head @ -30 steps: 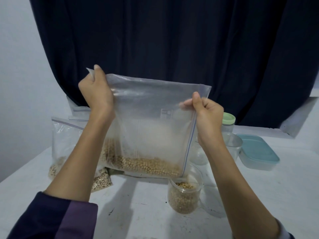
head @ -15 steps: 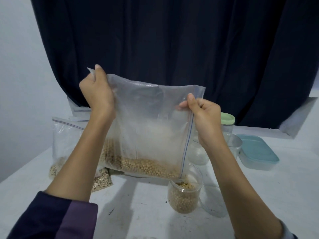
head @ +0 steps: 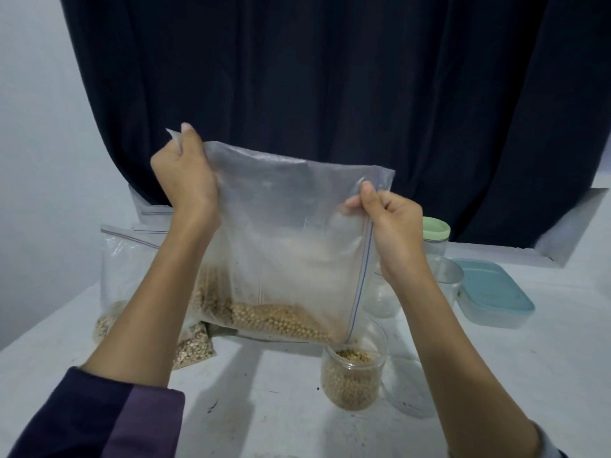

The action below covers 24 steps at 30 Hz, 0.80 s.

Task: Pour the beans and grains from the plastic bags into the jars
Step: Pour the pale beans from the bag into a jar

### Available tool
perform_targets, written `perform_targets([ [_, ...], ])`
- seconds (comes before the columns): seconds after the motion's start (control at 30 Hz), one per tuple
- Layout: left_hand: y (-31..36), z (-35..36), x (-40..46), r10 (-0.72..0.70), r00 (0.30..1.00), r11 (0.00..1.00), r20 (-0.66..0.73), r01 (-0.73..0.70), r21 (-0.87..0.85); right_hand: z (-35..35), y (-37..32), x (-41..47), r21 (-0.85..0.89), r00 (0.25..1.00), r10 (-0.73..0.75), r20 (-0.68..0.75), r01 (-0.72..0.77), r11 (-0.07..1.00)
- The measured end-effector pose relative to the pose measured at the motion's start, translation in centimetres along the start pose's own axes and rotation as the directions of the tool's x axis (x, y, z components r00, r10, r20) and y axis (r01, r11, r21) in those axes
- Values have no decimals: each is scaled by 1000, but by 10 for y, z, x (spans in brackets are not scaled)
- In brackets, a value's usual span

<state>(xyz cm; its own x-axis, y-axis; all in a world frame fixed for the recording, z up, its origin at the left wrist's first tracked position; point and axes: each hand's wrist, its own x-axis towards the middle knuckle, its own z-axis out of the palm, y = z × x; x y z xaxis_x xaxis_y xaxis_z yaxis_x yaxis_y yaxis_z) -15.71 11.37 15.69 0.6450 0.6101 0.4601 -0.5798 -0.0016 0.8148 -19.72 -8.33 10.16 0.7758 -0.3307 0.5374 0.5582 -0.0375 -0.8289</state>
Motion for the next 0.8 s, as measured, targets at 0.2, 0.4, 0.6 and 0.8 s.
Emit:
perform_targets([
  [0.2,-1,0,-1,3,1000,1000,1,-3,11,0,0,1,-2,1000,10,2,-10,1000],
  [0.4,0,1,-1,17,1000,1000,11,-17,18,1,2,0,2,1000,6,7,-6,1000],
  [0.6,-1,-1,1,8,1000,1000,4,-8,12,-1,3,-1,8,1000,-22,6,22,1000],
  [0.8,0,-1,1,31,999,999,14,-31,14,1,4,-2,12,1000,-25,9,25,1000],
])
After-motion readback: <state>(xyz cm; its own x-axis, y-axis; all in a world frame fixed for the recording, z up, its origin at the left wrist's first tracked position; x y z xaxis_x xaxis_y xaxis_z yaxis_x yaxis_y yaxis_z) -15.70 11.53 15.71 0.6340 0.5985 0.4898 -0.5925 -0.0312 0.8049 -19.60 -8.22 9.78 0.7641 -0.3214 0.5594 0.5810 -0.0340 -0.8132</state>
